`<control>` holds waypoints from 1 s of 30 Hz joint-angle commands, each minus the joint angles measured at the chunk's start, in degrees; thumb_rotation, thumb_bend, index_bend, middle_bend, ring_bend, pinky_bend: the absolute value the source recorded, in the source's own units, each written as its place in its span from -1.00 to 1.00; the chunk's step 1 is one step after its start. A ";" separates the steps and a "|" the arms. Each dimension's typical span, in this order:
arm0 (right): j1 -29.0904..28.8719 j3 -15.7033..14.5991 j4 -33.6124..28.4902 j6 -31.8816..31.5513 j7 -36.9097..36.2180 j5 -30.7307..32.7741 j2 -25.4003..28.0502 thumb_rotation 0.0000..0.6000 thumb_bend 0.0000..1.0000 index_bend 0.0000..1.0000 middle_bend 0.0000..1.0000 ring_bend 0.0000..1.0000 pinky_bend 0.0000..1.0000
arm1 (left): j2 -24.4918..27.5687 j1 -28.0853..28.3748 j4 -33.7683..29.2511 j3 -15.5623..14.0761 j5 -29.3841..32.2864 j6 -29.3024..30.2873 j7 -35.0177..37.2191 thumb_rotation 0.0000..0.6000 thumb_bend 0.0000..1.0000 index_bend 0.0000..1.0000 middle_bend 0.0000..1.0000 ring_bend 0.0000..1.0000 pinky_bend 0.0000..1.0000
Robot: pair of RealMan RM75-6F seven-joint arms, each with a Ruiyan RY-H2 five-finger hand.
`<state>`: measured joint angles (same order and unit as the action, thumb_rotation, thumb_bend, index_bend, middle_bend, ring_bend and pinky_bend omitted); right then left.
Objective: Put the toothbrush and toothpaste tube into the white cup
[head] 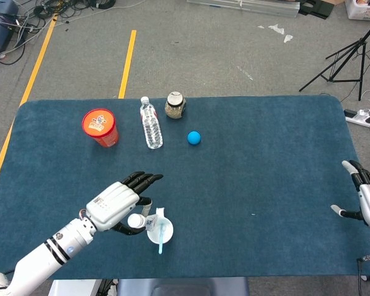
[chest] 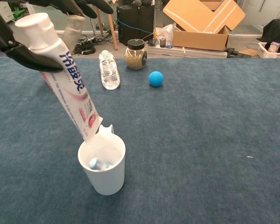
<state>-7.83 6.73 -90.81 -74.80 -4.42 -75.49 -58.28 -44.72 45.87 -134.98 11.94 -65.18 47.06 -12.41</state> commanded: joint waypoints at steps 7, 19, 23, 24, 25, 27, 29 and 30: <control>0.03 0.08 0.06 -0.04 -0.36 0.06 0.10 1.00 -1.00 -0.76 -0.81 -0.69 0.14 | -2.72 2.88 -0.01 -0.95 3.68 -0.12 -4.23 1.00 0.23 0.40 -1.00 -1.00 -1.00; 0.02 0.07 0.08 0.00 -0.31 0.10 0.07 1.00 -1.00 -0.76 -0.81 -0.69 0.14 | -5.47 4.94 0.55 -3.42 6.95 0.45 -8.11 1.00 0.23 0.40 -1.00 -1.00 -1.00; 0.03 0.09 0.10 0.01 -0.39 0.12 0.08 1.00 -1.00 -0.76 -0.81 -0.69 0.14 | -6.91 5.64 2.01 -4.07 7.92 -0.03 -8.17 1.00 0.23 0.40 -1.00 -1.00 -1.00; 0.03 0.10 0.09 -0.01 -0.42 0.11 0.10 1.00 -1.00 -0.76 -0.81 -0.69 0.14 | -7.27 5.79 2.45 -4.24 8.11 -0.12 -8.21 1.00 0.23 0.40 -1.00 -1.00 -1.00; 0.05 0.11 0.09 -0.03 -0.47 0.12 0.13 1.00 -1.00 -0.76 -0.81 -0.69 0.14 | -7.78 5.95 3.03 -4.46 8.34 -0.20 -8.23 1.00 0.23 0.40 -1.00 -1.00 -1.00; 0.06 0.13 0.11 -0.04 -0.55 0.15 0.15 1.00 -1.00 -0.76 -0.81 -0.69 0.14 | -8.52 6.16 3.92 -4.79 8.64 -0.28 -8.25 1.00 0.23 0.40 -1.00 -1.00 -1.00; 0.08 0.15 0.11 -0.06 -0.66 0.14 0.18 1.00 -1.00 -0.76 -0.81 -0.69 0.14 | -9.42 6.28 4.95 -5.08 8.81 -0.23 -8.06 1.00 0.23 0.39 -1.00 -1.00 -1.00; 0.08 0.15 0.12 -0.05 -0.72 0.14 0.20 1.00 -1.00 -0.76 -0.81 -0.69 0.14 | -9.79 6.32 5.42 -5.19 8.88 -0.23 -7.94 1.00 0.23 0.39 -1.00 -1.00 -1.00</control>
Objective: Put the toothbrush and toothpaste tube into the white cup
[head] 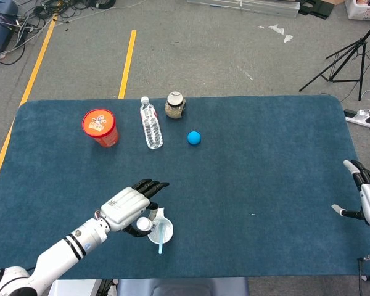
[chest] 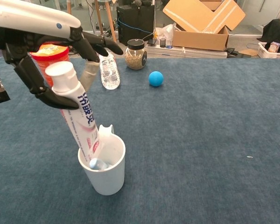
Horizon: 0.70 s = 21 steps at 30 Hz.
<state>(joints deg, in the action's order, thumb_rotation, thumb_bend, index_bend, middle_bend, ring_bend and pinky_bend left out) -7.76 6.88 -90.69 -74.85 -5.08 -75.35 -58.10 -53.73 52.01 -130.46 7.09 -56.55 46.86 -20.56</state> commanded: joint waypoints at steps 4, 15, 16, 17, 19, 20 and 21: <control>0.02 0.00 0.02 0.01 -0.19 -0.05 0.07 1.00 -1.00 -0.76 -0.81 -0.69 0.14 | -2.22 0.23 2.88 -0.71 0.31 -0.12 1.10 1.00 0.23 0.31 -1.00 -1.00 -1.00; -0.03 0.03 0.10 0.13 -0.14 0.07 0.05 1.00 -1.00 -0.76 -0.81 -0.69 0.14 | -4.99 -0.39 6.56 -2.04 -1.42 -1.11 4.05 1.00 0.23 0.15 -1.00 -1.00 -1.00; -0.04 0.04 0.10 0.15 -0.11 0.11 0.05 1.00 -1.00 -0.76 -0.81 -0.69 0.14 | -5.24 -0.45 6.81 -2.15 -1.67 -1.28 4.42 1.00 0.23 0.14 -1.00 -1.00 -1.00; -0.04 0.06 0.12 0.17 -0.12 0.15 0.05 1.00 -1.00 -0.76 -0.81 -0.69 0.14 | -5.41 -0.50 6.98 -2.24 -1.85 -1.42 4.66 1.00 0.23 0.14 -1.00 -1.00 -1.00; -0.04 0.08 0.16 0.20 -0.17 0.20 0.06 1.00 -1.00 -0.76 -0.81 -0.69 0.14 | -5.76 -0.61 7.24 -2.42 -2.33 -1.69 5.19 1.00 0.23 0.08 -1.00 -1.00 -1.00; -0.04 0.09 0.18 0.21 -0.23 0.23 0.07 1.00 -1.00 -0.76 -0.81 -0.69 0.14 | -5.99 -0.72 7.37 -2.52 -2.68 -1.86 5.65 1.00 0.22 0.05 -1.00 -1.00 -1.00; -0.03 0.10 0.20 0.21 -0.28 0.25 0.08 1.00 -1.00 -0.76 -0.81 -0.69 0.14 | -6.17 -0.80 7.48 -2.59 -2.96 -1.99 5.96 1.00 0.22 0.02 -1.00 -1.00 -1.00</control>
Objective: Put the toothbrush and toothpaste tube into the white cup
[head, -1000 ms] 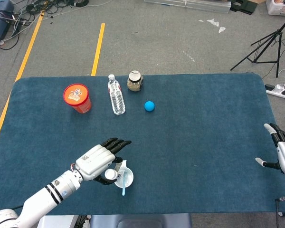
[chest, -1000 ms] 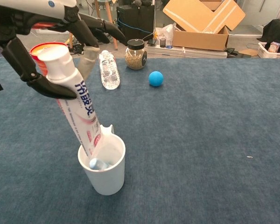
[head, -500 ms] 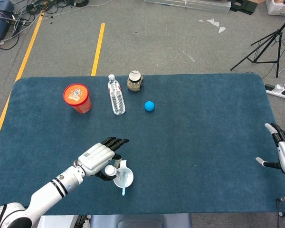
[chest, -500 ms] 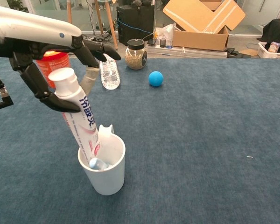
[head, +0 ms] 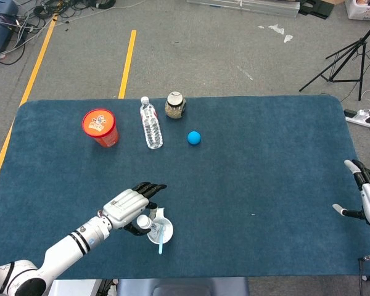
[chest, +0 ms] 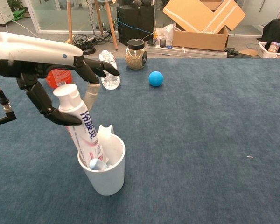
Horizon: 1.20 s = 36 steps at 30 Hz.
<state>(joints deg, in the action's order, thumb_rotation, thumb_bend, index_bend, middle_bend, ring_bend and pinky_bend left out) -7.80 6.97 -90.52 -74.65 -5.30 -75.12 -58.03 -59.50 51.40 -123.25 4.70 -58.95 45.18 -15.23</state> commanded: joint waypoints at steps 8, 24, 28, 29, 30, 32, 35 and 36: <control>0.04 0.09 0.08 0.02 -0.44 0.08 0.13 1.00 -1.00 -0.76 -0.81 -0.69 0.14 | -2.09 -0.65 1.68 -0.81 -2.80 -1.31 2.81 1.00 0.22 -0.10 -1.00 -1.00 -1.00; -0.02 0.14 0.23 0.20 -0.55 0.18 0.12 1.00 -1.00 -0.76 -0.81 -0.69 0.14 | -2.02 -1.44 2.18 -1.22 -5.13 -1.33 4.93 1.00 0.14 -0.50 -1.00 -1.00 -1.00; -0.02 0.14 0.17 0.20 -0.44 0.23 0.11 1.00 -1.00 -0.76 -0.81 -0.69 0.14 | -1.53 -1.83 1.97 -1.44 -5.57 -1.01 5.11 1.00 0.14 -0.58 -1.00 -1.00 -1.00; -0.01 0.14 0.15 0.18 -0.47 0.22 0.12 1.00 -1.00 -0.76 -0.81 -0.69 0.14 | -1.37 -1.98 1.87 -1.49 -5.70 -0.84 5.14 1.00 0.14 -0.61 -1.00 -1.00 -1.00; 0.00 0.14 0.15 0.16 -0.50 0.19 0.13 1.00 -1.00 -0.76 -0.81 -0.69 0.14 | -1.15 -2.16 1.75 -1.58 -5.84 -0.64 5.13 1.00 0.14 -0.64 -1.00 -1.00 -1.00; 0.02 0.16 0.16 0.09 -0.58 0.17 0.15 1.00 -1.00 -0.76 -0.81 -0.69 0.14 | -0.60 -2.60 1.40 -1.77 -6.11 -0.14 5.14 1.00 0.14 -0.74 -1.00 -1.00 -1.00; 0.00 0.15 0.21 0.17 -0.46 0.24 0.11 1.00 -1.00 -0.76 -0.81 -0.69 0.14 | 0.37 -3.38 0.93 -2.13 -6.34 0.69 5.11 1.00 0.14 -0.81 -1.00 -1.00 -1.00; -0.05 0.13 0.22 0.25 -0.28 0.26 0.05 1.00 -1.00 -0.76 -0.81 -0.69 0.14 | 0.68 -3.66 0.74 -2.20 -6.40 0.96 5.21 1.00 0.14 -0.82 -1.00 -1.00 -1.00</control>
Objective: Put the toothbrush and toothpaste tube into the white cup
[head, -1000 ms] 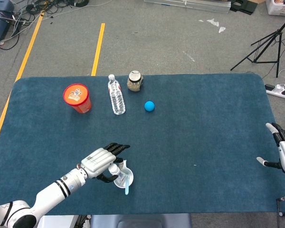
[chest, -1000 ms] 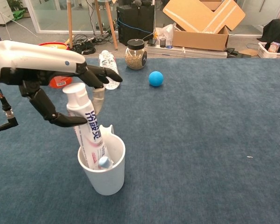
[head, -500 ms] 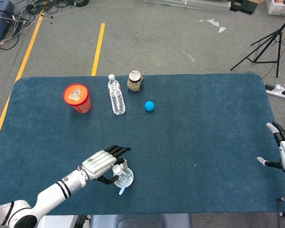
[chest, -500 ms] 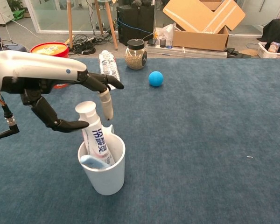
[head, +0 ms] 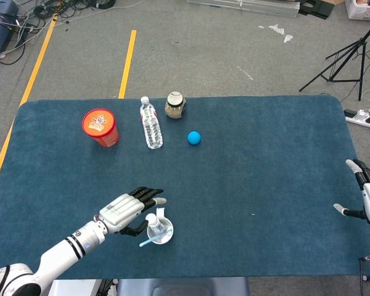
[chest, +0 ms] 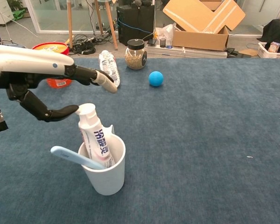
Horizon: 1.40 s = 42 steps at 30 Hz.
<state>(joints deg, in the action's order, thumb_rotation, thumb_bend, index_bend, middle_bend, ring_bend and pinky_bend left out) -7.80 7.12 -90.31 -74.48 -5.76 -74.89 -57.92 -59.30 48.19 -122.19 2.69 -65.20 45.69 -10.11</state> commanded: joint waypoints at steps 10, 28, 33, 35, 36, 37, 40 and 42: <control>-0.24 -0.08 0.04 0.38 1.13 0.30 -0.41 1.00 -1.00 -0.76 -0.81 -0.69 0.14 | 3.24 -3.10 -1.70 -0.52 -2.53 2.58 1.88 1.00 0.14 -0.91 -1.00 -1.00 -1.00; -0.28 -0.34 -0.31 -0.10 3.54 0.16 -1.16 1.00 -1.00 -0.76 -0.81 -0.69 0.14 | 7.42 -18.00 -1.29 -4.75 -2.21 25.79 -11.87 1.00 0.14 -1.00 -1.00 -1.00 -1.00; -0.33 -0.45 -0.44 -0.36 5.23 0.28 -1.72 1.00 -1.00 -0.76 -0.81 -0.69 0.14 | 5.23 -23.18 2.94 -5.54 -5.25 32.83 -12.85 1.00 0.14 -0.98 -1.00 -1.00 -1.00; -0.33 -0.51 -0.52 -0.49 5.84 0.29 -1.93 1.00 -1.00 -0.76 -0.81 -0.69 0.14 | 4.23 -25.05 5.39 -6.02 -6.77 34.59 -12.19 1.00 0.14 -0.94 -1.00 -1.00 -1.00; -0.31 -0.54 -0.57 -0.59 6.07 0.24 -2.02 1.00 -1.00 -0.76 -0.81 -0.69 0.14 | 3.81 -25.79 6.46 -6.22 -7.33 35.22 -11.98 1.00 0.14 -0.91 -1.00 -1.00 -1.00; -0.30 -0.56 -0.61 -0.70 6.29 0.18 -2.11 1.00 -1.00 -0.76 -0.80 -0.69 0.14 | 3.37 -26.51 7.58 -6.43 -7.85 35.81 -11.82 1.00 0.14 -0.86 -1.00 -1.00 -1.00; -0.23 -0.69 -0.76 -1.02 6.96 -0.03 -2.32 1.00 -1.00 -0.76 -0.78 -0.69 0.14 | 1.54 -28.82 11.40 -6.96 -9.19 37.56 -11.23 1.00 0.14 -0.77 -1.00 -1.00 -1.00; -0.13 -0.81 -0.85 -1.28 7.42 -0.18 -2.51 1.00 -1.00 -0.76 -0.78 -0.69 0.14 | 0.09 -30.23 14.12 -7.17 -9.71 38.28 -10.29 1.00 0.14 -0.75 -1.00 -1.00 -1.00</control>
<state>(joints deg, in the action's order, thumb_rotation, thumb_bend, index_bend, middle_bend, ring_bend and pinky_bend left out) -7.97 6.36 -91.12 -75.66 1.52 -75.00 -60.35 -57.44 19.81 -110.70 -3.93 -73.80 82.68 -21.42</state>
